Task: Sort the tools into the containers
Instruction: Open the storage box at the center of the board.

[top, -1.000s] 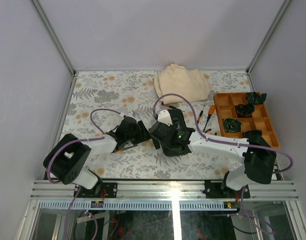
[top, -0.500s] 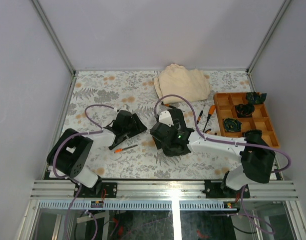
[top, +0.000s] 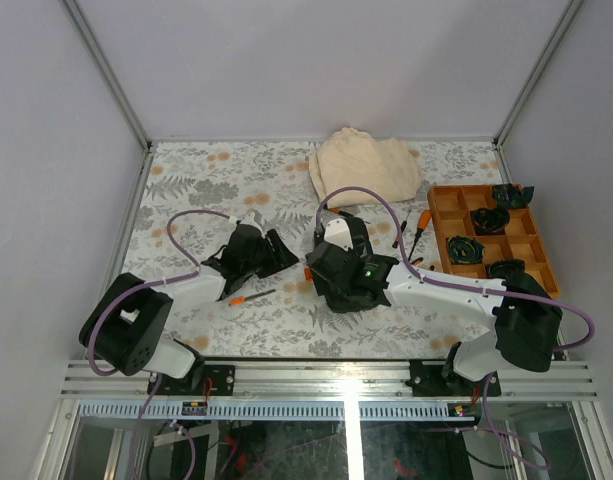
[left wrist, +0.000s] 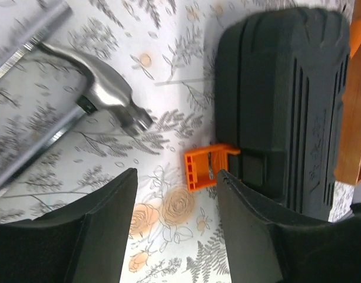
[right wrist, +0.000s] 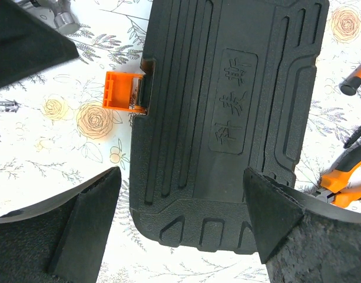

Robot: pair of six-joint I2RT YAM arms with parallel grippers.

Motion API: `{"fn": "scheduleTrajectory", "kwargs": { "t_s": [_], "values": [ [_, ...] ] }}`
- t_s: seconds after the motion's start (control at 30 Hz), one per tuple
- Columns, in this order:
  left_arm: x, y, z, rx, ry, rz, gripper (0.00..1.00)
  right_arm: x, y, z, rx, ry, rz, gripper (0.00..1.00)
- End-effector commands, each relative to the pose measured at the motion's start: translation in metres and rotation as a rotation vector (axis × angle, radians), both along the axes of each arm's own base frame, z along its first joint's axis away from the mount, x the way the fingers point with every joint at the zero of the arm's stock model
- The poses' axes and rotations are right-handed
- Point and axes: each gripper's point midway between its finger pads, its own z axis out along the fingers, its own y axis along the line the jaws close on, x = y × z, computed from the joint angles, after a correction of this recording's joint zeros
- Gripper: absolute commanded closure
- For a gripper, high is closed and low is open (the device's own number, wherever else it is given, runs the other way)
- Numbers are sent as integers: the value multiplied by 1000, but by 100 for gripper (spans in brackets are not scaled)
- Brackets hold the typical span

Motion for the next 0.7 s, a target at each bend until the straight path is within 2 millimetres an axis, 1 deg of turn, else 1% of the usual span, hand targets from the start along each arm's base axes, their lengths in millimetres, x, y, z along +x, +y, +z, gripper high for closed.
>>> {"fn": "scheduleTrajectory", "kwargs": {
  "t_s": [0.0,0.13,0.27,0.37,0.53,0.67],
  "values": [
    [-17,-7,-14,29,23,-41,46,5,2,10,45,-28,-22,10],
    [-22,-18,-24,6,50,-68,50,4,4,9,57,-24,-21,12],
    [-27,-32,-28,3,55,-103,51,3,4,9,60,-17,-19,13],
    [-29,-38,-32,5,64,-121,52,3,4,8,60,-15,-22,13],
    [-31,-36,-45,27,103,-110,57,3,4,7,59,-14,-25,17],
    [-34,-31,-57,50,140,-85,64,4,5,8,60,-14,-25,20]
  ]
}}
